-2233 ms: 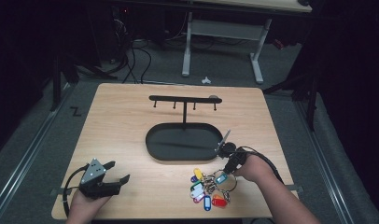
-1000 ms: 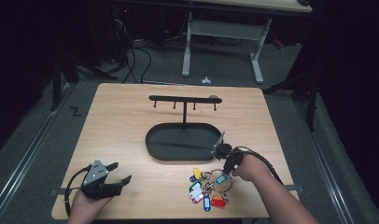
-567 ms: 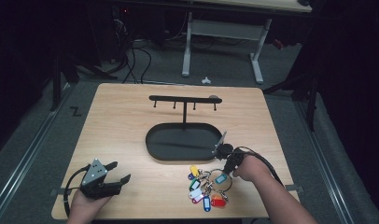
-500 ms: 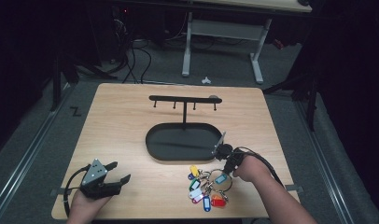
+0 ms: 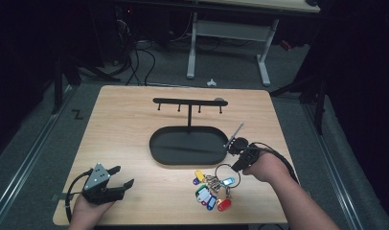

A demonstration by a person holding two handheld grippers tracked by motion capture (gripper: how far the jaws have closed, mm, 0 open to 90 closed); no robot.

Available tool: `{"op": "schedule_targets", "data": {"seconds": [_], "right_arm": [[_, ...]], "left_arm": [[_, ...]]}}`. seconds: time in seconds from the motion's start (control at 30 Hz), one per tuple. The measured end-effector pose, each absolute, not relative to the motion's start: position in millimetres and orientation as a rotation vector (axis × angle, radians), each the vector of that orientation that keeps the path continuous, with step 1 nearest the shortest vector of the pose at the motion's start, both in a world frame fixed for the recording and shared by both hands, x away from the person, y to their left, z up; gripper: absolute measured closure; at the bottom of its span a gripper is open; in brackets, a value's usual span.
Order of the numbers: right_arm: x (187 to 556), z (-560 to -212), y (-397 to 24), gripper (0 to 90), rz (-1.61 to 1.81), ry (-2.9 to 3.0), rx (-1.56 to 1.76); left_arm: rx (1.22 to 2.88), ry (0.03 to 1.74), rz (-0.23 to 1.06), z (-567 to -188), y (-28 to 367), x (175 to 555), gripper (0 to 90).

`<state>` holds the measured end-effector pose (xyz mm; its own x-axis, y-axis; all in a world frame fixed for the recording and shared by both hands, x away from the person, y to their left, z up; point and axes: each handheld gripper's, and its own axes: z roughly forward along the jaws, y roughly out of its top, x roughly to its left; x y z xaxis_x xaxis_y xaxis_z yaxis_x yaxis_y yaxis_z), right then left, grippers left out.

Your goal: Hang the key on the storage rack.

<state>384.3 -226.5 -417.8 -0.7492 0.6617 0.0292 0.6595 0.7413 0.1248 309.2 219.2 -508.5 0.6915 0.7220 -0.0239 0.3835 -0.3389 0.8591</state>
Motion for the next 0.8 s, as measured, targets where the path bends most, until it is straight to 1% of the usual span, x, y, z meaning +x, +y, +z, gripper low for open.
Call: {"op": "schedule_targets", "data": {"seconds": [0.03, 0.23, 0.27, 0.3, 0.5, 0.8], "right_arm": [[382.5, -408.3, -225.5, 87.7, 0.196, 2.921, 1.098], [379.4, -381.0, -223.7, 87.8, 0.189, 2.904, 1.092], [379.4, -381.0, -223.7, 87.8, 0.189, 2.904, 1.092], [378.9, -372.6, -223.3, 87.8, 0.185, 2.899, 1.088], [378.6, -347.0, -223.4, 87.8, 0.194, 2.875, 1.079], [383.4, -313.9, -225.0, 87.8, 0.203, 2.830, 1.090]], "left_arm": [[1.961, 0.855, 0.458, -508.5, 219.4, 309.3, 28.2], [1.959, 0.857, 0.459, -508.4, 220.5, 309.5, 28.2], [1.959, 0.857, 0.459, -508.4, 220.5, 309.5, 28.2], [1.957, 0.858, 0.458, -508.3, 220.8, 309.5, 28.2], [1.960, 0.858, 0.457, -507.8, 221.5, 309.5, 28.2], [1.957, 0.860, 0.456, -508.0, 221.7, 309.6, 28.2]]}}
